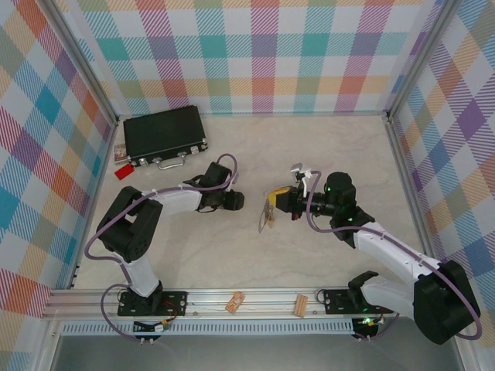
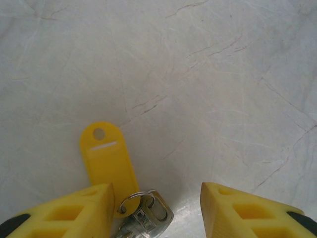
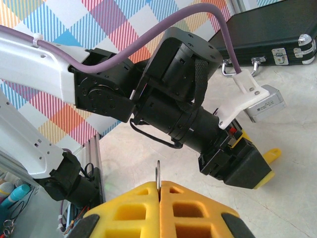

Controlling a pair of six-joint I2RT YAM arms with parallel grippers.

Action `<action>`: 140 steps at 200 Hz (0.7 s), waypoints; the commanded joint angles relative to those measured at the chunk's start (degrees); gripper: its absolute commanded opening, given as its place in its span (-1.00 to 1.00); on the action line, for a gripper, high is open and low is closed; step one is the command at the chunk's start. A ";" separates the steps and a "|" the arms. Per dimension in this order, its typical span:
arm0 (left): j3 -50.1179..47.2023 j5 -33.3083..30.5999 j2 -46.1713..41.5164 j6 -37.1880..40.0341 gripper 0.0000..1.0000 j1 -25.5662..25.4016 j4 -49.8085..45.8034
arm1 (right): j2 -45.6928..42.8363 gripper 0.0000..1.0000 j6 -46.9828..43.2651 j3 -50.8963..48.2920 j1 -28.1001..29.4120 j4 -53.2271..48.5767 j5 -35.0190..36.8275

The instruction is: Put the keys on the keyring

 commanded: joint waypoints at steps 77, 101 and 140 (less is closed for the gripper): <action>-7.99 6.47 -7.83 -5.72 -0.04 -2.32 0.11 | -0.54 -1.00 0.75 -0.48 0.14 3.74 -0.93; -8.94 4.69 -11.52 -6.37 -0.04 -2.70 -1.63 | -0.73 -1.00 0.65 -0.66 0.12 3.68 -0.50; -9.17 0.01 -16.23 -5.68 -0.07 -3.13 -5.05 | -0.87 -1.00 0.92 -0.77 0.14 3.78 0.26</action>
